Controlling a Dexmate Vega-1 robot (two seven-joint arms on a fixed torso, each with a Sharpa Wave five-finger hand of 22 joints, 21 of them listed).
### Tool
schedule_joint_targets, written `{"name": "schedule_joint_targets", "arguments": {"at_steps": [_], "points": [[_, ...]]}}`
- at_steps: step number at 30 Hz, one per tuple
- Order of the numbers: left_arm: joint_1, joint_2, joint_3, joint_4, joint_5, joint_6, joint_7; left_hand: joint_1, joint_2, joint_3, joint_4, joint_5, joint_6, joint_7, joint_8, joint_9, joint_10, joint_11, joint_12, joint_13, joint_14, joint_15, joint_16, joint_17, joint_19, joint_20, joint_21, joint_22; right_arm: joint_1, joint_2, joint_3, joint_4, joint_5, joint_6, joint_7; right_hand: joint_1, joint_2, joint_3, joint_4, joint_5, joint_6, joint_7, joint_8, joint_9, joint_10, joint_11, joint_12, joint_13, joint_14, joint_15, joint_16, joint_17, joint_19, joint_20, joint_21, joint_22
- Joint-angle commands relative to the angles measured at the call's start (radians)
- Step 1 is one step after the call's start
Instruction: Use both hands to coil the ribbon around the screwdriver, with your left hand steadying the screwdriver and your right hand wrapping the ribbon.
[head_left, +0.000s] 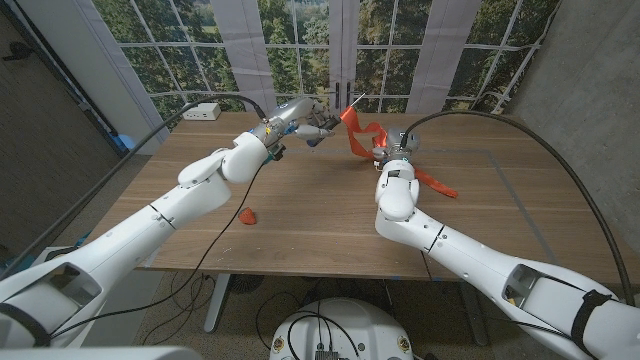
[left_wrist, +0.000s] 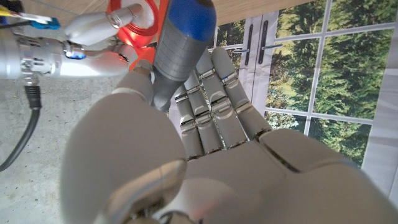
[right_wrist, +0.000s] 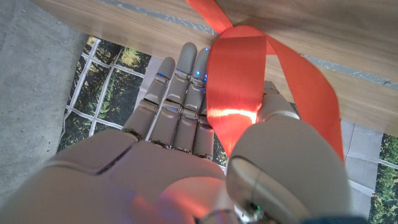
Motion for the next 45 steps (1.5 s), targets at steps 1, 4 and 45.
{"name": "schedule_joint_targets", "arguments": {"at_steps": [1,4,45], "points": [[0.01,0.017,-0.03,0.036,-0.133,-0.114,-0.064,0.135,0.131,0.039,-0.008,0.002,0.027,-0.016,0.0,0.005,0.088,-0.081,-0.001,0.003,0.172,-0.169,-0.003,0.002,-0.003,-0.07,0.007,0.002,0.102,-0.03,-0.053,0.013,0.114,0.021,-0.073,0.162,0.154,0.012,0.005,0.007,0.094,-0.08,0.006,0.023,0.019,-0.014,0.008,0.001,0.078,-0.084,-0.003,0.001,0.003,-0.005,0.005,0.002],[0.008,0.019,-0.035,0.047,-0.174,-0.139,-0.091,0.134,0.131,0.04,-0.008,0.002,0.026,-0.016,-0.001,0.005,0.089,-0.081,-0.003,0.002,0.172,-0.168,-0.003,0.003,-0.004,-0.07,0.007,0.002,0.121,-0.044,-0.071,0.009,0.119,0.027,-0.083,0.161,0.155,0.013,0.005,0.007,0.094,-0.08,0.007,0.023,0.021,-0.014,0.009,0.001,0.079,-0.083,-0.004,0.002,0.002,-0.005,0.005,0.002],[-0.11,0.04,0.03,0.159,-0.334,-0.194,-0.414,0.135,0.131,0.048,-0.011,-0.001,0.029,-0.008,-0.012,0.007,0.091,-0.07,-0.011,0.008,0.171,-0.169,-0.012,0.006,-0.011,-0.066,0.015,0.002,0.168,-0.043,-0.014,-0.036,0.188,0.166,-0.266,0.162,0.151,0.016,0.003,0.008,0.101,-0.081,0.011,0.017,0.025,-0.018,0.014,-0.002,0.085,-0.088,-0.017,0.013,-0.011,-0.008,0.003,0.001]]}}
